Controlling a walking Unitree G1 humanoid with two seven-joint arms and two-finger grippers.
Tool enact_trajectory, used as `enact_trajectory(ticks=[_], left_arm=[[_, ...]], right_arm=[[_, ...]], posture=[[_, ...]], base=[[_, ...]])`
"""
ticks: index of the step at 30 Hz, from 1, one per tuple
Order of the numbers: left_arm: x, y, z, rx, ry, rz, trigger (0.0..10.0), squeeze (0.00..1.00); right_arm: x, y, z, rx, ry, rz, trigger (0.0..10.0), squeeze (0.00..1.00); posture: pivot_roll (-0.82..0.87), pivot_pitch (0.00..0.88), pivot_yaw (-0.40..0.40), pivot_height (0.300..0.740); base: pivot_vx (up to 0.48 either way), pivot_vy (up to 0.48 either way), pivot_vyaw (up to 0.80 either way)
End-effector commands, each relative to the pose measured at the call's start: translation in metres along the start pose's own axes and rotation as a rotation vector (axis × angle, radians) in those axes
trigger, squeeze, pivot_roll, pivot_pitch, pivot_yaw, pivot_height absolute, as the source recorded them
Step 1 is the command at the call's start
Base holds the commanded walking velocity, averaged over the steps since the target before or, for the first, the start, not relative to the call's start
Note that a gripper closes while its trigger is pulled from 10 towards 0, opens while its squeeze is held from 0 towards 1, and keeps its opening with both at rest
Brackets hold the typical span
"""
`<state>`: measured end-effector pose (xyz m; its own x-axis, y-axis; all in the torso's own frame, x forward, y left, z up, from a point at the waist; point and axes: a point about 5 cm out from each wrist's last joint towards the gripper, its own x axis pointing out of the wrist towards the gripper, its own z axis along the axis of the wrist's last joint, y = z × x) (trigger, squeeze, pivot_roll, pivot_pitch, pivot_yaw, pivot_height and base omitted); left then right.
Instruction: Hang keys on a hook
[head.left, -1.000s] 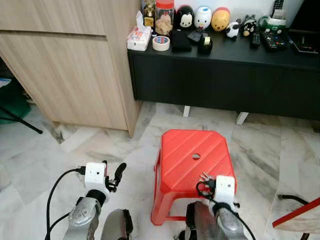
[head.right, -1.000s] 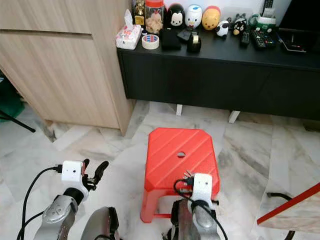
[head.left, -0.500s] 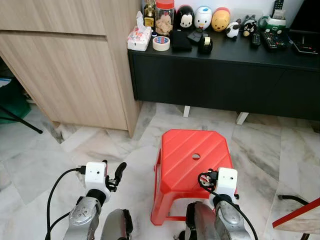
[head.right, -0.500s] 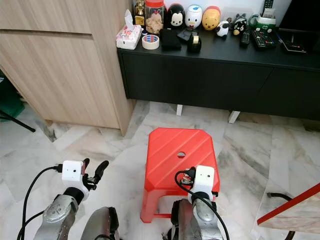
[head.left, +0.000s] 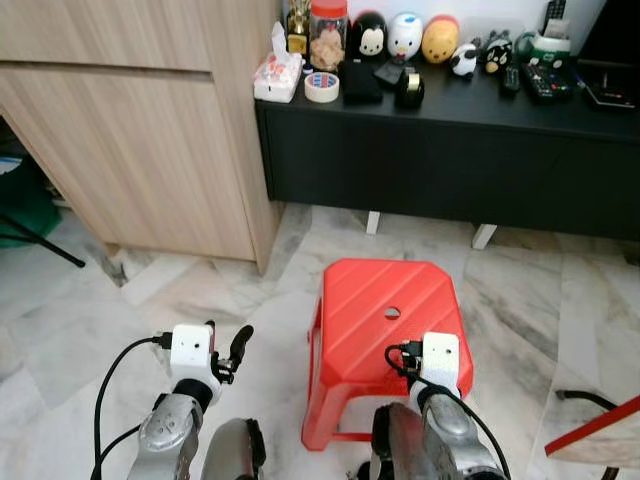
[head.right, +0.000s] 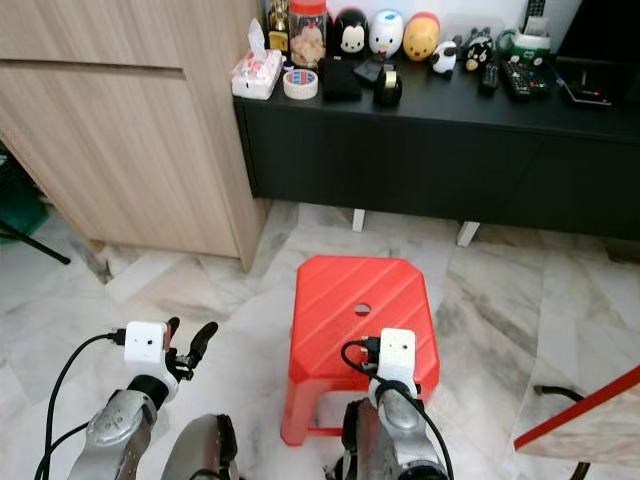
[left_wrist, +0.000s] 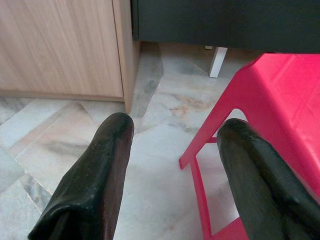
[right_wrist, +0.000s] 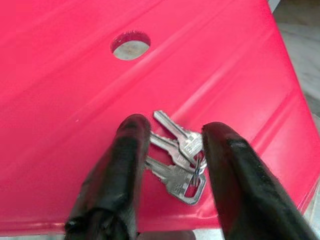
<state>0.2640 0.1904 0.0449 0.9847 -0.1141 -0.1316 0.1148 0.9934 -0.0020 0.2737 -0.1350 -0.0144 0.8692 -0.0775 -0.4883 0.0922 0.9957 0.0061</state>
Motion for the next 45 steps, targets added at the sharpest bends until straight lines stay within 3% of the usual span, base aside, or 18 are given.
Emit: enact_trajectory(ticks=[1,11,31,33,34,36,37,38,40,41,42,45], left_arm=[[-0.003,0.001,-0.006,0.002,0.024,0.005,10.0,0.0],[-0.003,0.001,-0.006,0.004,0.026,0.007,10.0,0.0],[-0.003,0.002,-0.007,0.012,0.027,0.007,10.0,0.0],[-0.002,0.001,-0.006,0.013,0.025,0.006,10.0,0.0],[-0.002,0.001,-0.006,0.013,0.024,0.007,10.0,0.0],[-0.002,0.001,-0.006,0.014,0.024,0.007,10.0,0.0],[-0.002,0.002,-0.006,0.014,0.024,0.007,10.0,0.0],[-0.002,0.002,-0.006,0.015,0.025,0.008,10.0,0.0],[-0.002,0.002,-0.006,0.015,0.026,0.008,10.0,0.0],[-0.002,0.002,-0.006,0.015,0.026,0.008,10.0,0.0],[-0.003,0.002,-0.006,0.015,0.027,0.009,10.0,0.0],[-0.003,0.002,-0.007,0.014,0.029,0.009,10.0,0.0]], right_arm=[[0.0,-0.002,-0.002,0.009,0.014,-0.015,10.0,0.0],[-0.002,-0.007,0.002,0.038,-0.041,-0.049,10.0,0.0],[-0.002,-0.005,-0.01,0.017,0.049,-0.048,9.8,0.0],[-0.002,-0.005,-0.01,0.013,0.055,-0.044,4.0,0.0],[-0.001,-0.005,-0.011,0.011,0.062,-0.043,3.5,0.0],[-0.001,-0.004,-0.012,0.009,0.068,-0.043,3.9,0.0],[-0.001,-0.004,-0.012,0.009,0.069,-0.044,4.7,0.0],[-0.001,-0.005,-0.012,0.01,0.072,-0.046,4.0,0.0],[-0.002,-0.005,-0.013,0.01,0.075,-0.049,3.8,0.0],[-0.002,-0.005,-0.013,0.01,0.076,-0.049,2.6,0.0],[-0.001,-0.005,-0.014,0.01,0.077,-0.048,0.0,0.0],[-0.002,-0.005,-0.014,0.008,0.08,-0.048,0.0,0.0]], posture=[[0.07,0.14,-0.037,0.582],[0.06,0.138,-0.036,0.582],[0.07,0.14,-0.035,0.582],[0.07,0.14,-0.035,0.582],[0.07,0.14,-0.035,0.582],[0.07,0.14,-0.035,0.582],[0.07,0.141,-0.035,0.582],[0.07,0.141,-0.035,0.582],[0.07,0.141,-0.034,0.582],[0.07,0.141,-0.034,0.582],[0.07,0.14,-0.034,0.582],[0.07,0.14,-0.033,0.582]], base=[[0.0,0.0,0.0],[0.0,0.0,0.0],[0.0,0.0,0.0],[0.0,0.0,0.0],[0.0,0.0,0.0],[0.0,0.0,0.0],[0.0,0.0,0.0],[0.0,0.0,0.0],[0.0,0.0,0.0],[0.0,0.0,0.0],[0.0,0.0,0.0],[0.0,0.0,0.0]])
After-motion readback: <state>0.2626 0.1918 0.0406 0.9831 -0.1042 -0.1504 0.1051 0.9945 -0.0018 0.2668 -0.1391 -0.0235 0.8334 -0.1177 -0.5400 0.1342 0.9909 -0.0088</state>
